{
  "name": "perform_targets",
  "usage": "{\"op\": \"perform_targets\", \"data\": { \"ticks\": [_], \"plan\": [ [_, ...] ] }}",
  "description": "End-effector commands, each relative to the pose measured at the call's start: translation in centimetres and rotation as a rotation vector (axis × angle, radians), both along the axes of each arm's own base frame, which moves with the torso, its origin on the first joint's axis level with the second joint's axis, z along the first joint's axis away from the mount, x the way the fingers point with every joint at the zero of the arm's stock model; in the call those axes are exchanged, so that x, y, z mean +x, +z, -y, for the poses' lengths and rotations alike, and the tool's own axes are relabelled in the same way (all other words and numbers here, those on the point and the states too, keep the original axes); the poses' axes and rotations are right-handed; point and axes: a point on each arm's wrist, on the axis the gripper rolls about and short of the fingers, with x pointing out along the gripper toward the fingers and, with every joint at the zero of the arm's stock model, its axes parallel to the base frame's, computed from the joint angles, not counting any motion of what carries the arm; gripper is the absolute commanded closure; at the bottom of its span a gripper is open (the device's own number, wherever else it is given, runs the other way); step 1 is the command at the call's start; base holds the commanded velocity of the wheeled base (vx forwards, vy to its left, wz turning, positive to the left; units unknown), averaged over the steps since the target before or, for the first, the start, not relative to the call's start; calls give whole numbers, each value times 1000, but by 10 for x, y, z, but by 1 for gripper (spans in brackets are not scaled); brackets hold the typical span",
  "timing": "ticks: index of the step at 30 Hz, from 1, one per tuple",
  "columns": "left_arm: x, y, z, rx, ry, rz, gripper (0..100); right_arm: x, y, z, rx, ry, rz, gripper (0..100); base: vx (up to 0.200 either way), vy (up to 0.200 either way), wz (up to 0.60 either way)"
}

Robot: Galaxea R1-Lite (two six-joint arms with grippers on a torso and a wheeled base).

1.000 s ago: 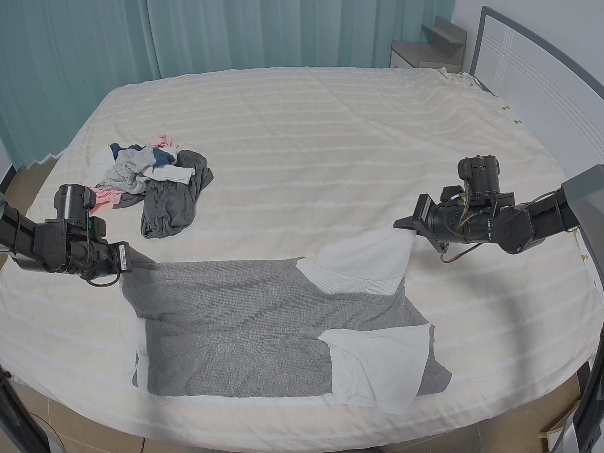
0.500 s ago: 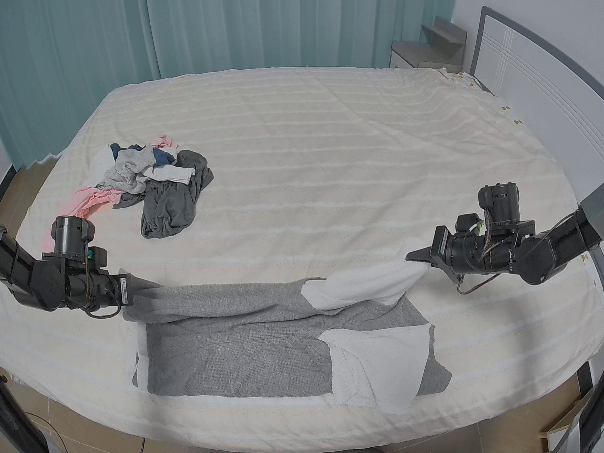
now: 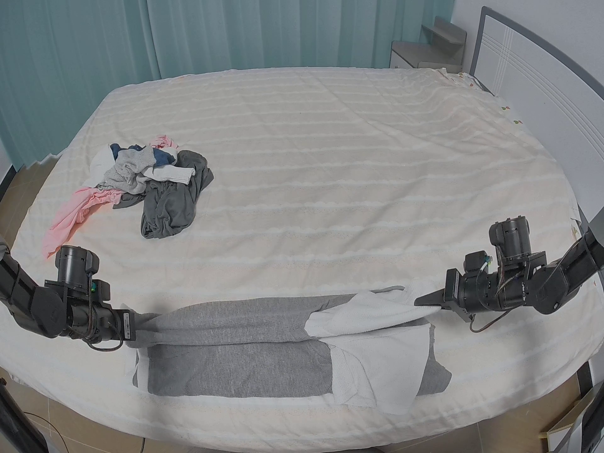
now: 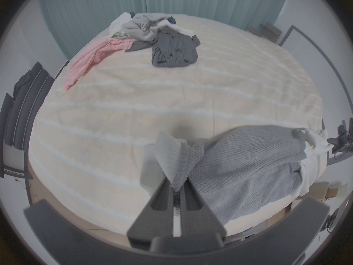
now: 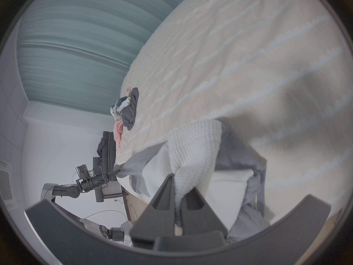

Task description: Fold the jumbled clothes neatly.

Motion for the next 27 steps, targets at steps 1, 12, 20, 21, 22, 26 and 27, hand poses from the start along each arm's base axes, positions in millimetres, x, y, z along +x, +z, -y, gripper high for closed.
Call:
{"op": "perform_targets", "data": {
  "ticks": [1,12,20,21,22,26,27],
  "plan": [
    [-5,-13,2,0,-2,-61,100,-8,-10,1,-12,5,-45,100,0,0,0],
    [-4,-29,1,22,17,-126,100,-24,-37,3,-65,54,-117,100,0,0,0],
    [-7,-32,2,26,20,-143,0,-28,-40,4,-78,65,-123,100,0,0,0],
    [-9,-32,4,25,20,-144,0,-30,-41,5,-89,77,-116,100,0,0,0],
    [-9,-32,4,26,21,-144,0,-31,-41,5,-92,79,-112,100,0,0,0],
    [-15,-24,1,34,40,-106,0,-42,-34,8,-111,114,-60,100,0,0,0],
    [-15,-21,-1,38,53,-95,0,-44,-32,8,-110,118,-45,100,0,0,0]
  ]
}}
